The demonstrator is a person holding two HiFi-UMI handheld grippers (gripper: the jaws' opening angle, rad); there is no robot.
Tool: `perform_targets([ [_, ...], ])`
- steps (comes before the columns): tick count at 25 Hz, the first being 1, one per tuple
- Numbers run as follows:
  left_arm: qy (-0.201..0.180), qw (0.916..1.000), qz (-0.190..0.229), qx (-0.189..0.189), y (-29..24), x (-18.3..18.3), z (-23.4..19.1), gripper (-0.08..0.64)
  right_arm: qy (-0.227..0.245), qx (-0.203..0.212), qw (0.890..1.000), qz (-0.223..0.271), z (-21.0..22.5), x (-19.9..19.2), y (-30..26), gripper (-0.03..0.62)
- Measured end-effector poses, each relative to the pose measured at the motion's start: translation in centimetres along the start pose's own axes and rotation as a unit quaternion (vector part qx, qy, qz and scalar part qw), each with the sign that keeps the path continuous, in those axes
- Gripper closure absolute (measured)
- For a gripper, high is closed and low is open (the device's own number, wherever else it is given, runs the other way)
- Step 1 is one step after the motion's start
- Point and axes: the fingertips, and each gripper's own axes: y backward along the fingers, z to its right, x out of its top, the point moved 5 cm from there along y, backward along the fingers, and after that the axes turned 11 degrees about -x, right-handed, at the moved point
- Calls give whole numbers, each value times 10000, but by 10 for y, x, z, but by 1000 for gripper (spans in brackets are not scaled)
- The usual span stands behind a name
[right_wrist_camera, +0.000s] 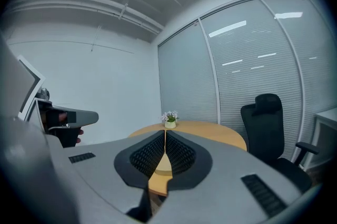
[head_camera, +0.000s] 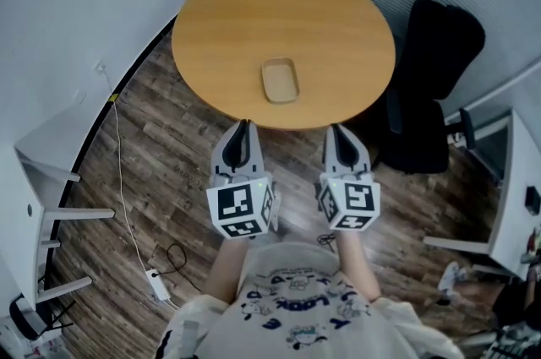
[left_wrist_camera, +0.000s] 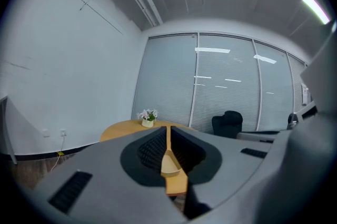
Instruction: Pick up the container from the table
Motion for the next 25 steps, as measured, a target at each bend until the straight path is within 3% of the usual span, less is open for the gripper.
perform_targets([
  [13,147,9994,-237,-226,-86,3,-61,555,-123,-264,9995,-141,-14,7,-98,581],
  [25,397,9968,-582,-368,-137,-13,-69,539,-82,-309,9984,-462,-7,2,-138,581],
])
